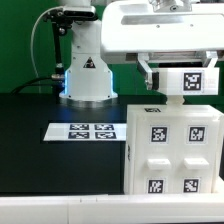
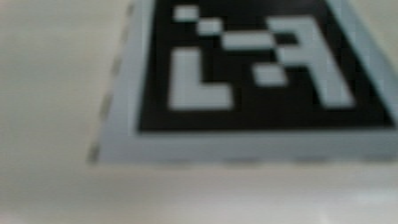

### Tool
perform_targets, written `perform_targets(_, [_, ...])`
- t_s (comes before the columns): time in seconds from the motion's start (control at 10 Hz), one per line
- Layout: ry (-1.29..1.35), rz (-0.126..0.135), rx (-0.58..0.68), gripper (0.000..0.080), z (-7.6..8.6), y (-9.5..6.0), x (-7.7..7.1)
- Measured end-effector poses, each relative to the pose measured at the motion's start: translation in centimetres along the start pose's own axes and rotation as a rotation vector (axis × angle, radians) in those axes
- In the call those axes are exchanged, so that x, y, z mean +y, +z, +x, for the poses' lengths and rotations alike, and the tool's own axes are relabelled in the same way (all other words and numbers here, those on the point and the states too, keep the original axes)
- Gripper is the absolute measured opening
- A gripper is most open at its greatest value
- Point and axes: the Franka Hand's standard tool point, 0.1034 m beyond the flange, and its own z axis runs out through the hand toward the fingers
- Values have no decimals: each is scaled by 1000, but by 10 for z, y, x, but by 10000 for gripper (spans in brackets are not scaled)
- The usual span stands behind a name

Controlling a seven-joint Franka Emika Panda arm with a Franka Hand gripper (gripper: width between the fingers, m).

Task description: Assemble cabinet

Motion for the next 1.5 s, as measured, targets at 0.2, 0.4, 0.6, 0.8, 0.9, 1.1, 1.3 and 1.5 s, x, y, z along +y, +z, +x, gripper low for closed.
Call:
perform_targets(0.2, [-5, -3, 14, 537, -2, -2, -1])
perform_targets(0.4, [-5, -7, 14, 537, -5, -3, 2])
perform_targets(0.6, [-2, -13, 14, 537, -4, -3, 8])
perform_targets(0.8, [0, -15, 22, 537, -2, -1, 7])
perform_targets(0.9, [5, -14, 28, 537, 0, 1, 6])
perform_targets(1.1, [11, -12, 42, 537, 1, 1, 19])
perform_targets(1.3, [33, 13, 8, 537, 1, 2, 14])
perform_targets(1.5, [52, 23, -23, 537, -2, 1, 7])
